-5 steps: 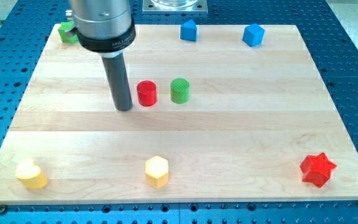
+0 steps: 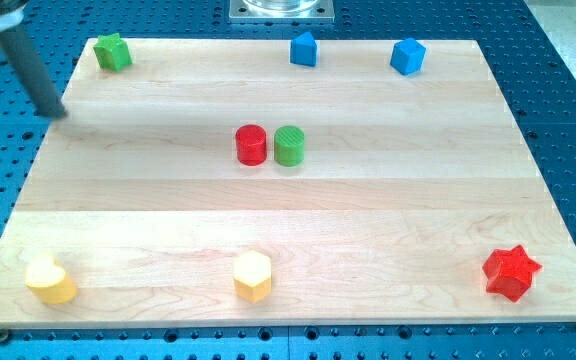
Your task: Move the green star to the top left of the red circle
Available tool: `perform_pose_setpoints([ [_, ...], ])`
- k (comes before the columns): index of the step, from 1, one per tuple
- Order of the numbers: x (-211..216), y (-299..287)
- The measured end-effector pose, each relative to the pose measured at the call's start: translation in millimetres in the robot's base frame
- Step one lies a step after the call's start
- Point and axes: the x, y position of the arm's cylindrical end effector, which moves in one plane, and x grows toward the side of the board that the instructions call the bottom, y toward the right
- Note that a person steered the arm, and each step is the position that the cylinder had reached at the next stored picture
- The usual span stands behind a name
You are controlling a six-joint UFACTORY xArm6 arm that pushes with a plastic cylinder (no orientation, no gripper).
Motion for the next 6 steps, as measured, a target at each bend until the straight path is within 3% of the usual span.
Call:
perform_pose_setpoints([
  [1, -76, 0],
  [2, -100, 52],
  [3, -60, 127],
  [4, -52, 165],
  [6, -43, 118],
])
